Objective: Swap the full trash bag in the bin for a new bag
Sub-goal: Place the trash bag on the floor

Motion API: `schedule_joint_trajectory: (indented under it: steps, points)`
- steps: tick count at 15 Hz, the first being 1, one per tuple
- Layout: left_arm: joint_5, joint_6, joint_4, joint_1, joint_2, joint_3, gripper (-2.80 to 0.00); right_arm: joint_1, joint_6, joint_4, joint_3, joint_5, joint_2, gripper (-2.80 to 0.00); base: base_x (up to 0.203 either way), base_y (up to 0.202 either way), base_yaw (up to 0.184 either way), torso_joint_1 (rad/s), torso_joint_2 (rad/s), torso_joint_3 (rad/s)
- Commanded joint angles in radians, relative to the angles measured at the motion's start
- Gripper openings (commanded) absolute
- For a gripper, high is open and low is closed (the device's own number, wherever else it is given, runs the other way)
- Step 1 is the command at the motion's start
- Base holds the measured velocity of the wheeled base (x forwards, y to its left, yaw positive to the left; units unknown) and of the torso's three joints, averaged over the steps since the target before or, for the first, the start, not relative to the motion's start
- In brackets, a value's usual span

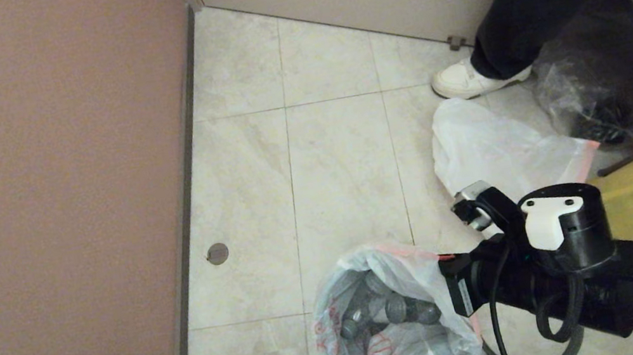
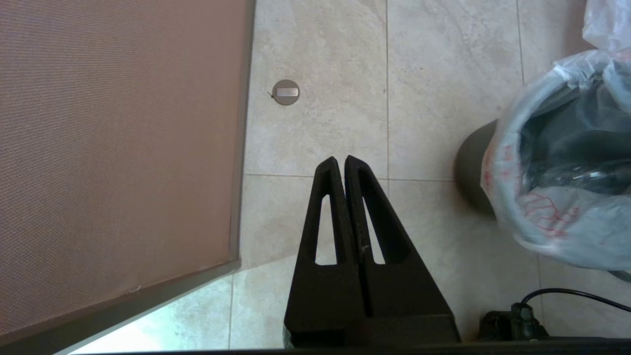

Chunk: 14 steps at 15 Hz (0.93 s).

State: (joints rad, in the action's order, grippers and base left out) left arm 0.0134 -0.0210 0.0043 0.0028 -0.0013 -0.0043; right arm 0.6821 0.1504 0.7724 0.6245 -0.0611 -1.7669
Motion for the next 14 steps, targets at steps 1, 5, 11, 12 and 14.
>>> schedule_joint_trajectory:
  steps: [1,5,11,12,14]
  points:
    - [0.000,0.000,0.000,0.000,0.001,0.000,-2.80,-0.010,0.001,-0.032,0.020,-0.009,0.063,-2.80,0.000,0.000,0.000,0.000,0.00,0.000]
    - [0.000,0.000,-0.001,0.000,0.001,0.000,-2.80,-0.079,-0.011,-0.019,0.041,-0.038,-0.071,-2.80,0.000,0.000,0.000,0.000,0.00,0.000]
    - [0.000,0.000,-0.001,0.000,0.001,0.000,-2.80,-0.136,-0.048,-0.013,0.192,-0.037,-0.376,-2.80,0.000,0.000,0.000,0.000,0.00,0.000]
    - [0.000,0.000,-0.001,0.000,0.001,0.000,-2.80,-0.102,-0.051,-0.013,0.227,-0.038,-0.408,-2.80,0.000,0.000,0.000,0.000,0.00,0.000]
    - [0.000,0.000,-0.001,0.000,0.001,0.000,-2.80,-0.056,-0.064,-0.013,0.270,-0.045,-0.455,-2.80,0.000,0.000,0.000,0.000,0.00,0.000]
